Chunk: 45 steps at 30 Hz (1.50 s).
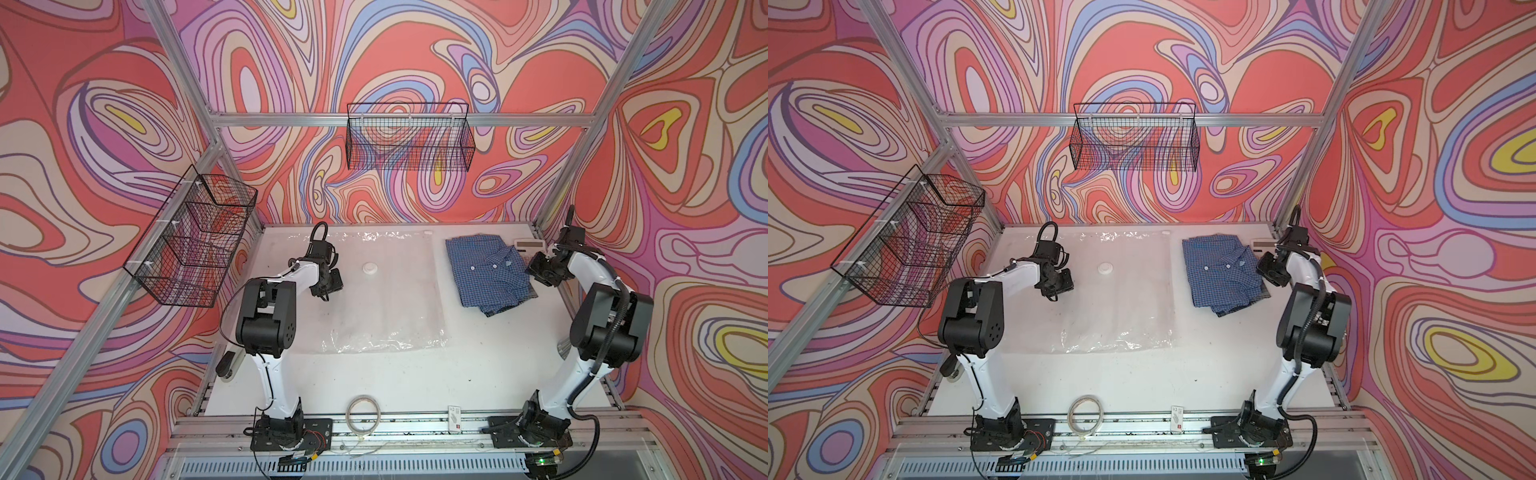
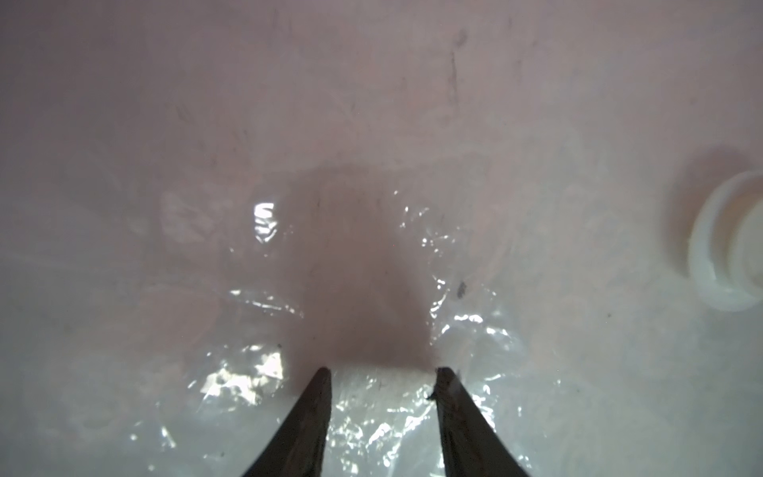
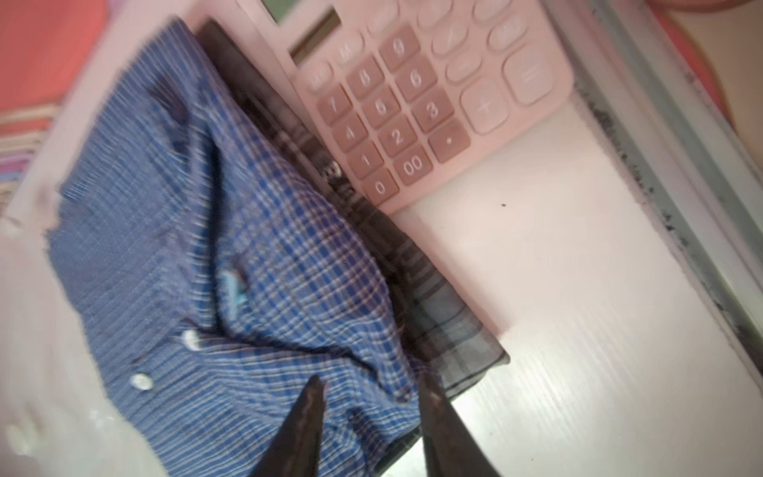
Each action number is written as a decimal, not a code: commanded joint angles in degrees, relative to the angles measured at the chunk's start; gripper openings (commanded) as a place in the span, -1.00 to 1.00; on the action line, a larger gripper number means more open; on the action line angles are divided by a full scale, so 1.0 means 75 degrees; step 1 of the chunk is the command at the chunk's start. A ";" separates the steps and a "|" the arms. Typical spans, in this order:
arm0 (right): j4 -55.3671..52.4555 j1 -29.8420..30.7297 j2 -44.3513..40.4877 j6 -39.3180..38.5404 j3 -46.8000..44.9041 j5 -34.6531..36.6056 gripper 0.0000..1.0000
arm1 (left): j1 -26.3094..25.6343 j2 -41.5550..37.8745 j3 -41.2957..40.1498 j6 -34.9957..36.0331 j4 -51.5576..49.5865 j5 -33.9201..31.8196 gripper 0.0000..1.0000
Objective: Take the shirt out of the vacuum bag
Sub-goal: Adjust the shirt at the center of the board, then reset both arms
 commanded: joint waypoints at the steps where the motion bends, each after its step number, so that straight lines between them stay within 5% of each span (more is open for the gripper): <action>1: 0.0974 -0.0013 -0.0792 0.0081 -0.0613 -0.1224 -0.14 | -0.0011 -0.0633 -0.0114 0.0016 -0.0173 0.0198 -0.07; 4: 0.2330 0.0042 -0.0980 0.0569 -0.1565 -0.2751 -0.14 | -0.0129 -0.1140 -0.0218 0.0091 -0.0048 0.0212 -0.02; 11: 0.4148 0.0072 0.0173 0.1133 -0.2111 -0.3503 -0.15 | -0.0365 -0.2715 -0.0807 0.0574 0.0412 0.0055 0.13; 19: 0.3401 0.0072 0.1107 0.0943 -0.1562 -0.2406 -0.19 | -0.0346 -0.4322 -0.2031 0.0846 0.0865 -0.1407 0.26; 26: 0.3274 0.0082 -0.0378 0.0522 -0.1808 -0.1958 -0.20 | -0.0003 -0.5472 -0.4067 0.0461 0.3090 -0.3143 0.28; 32: 0.4921 0.0512 -0.2587 0.0314 -0.3642 -0.0573 -0.14 | -0.0015 -0.6433 -0.6100 0.1705 0.5829 -0.3971 0.43; 37: 0.7063 0.1407 -0.3514 -0.0503 -0.5695 0.0948 0.00 | -0.0015 -0.6177 -0.6780 0.2308 0.7229 -0.4184 0.52; 45: 0.9805 0.1700 -0.3064 -0.1120 -0.7313 0.1729 0.09 | -0.0168 -0.5096 -0.6666 0.2939 0.7756 -0.3705 0.57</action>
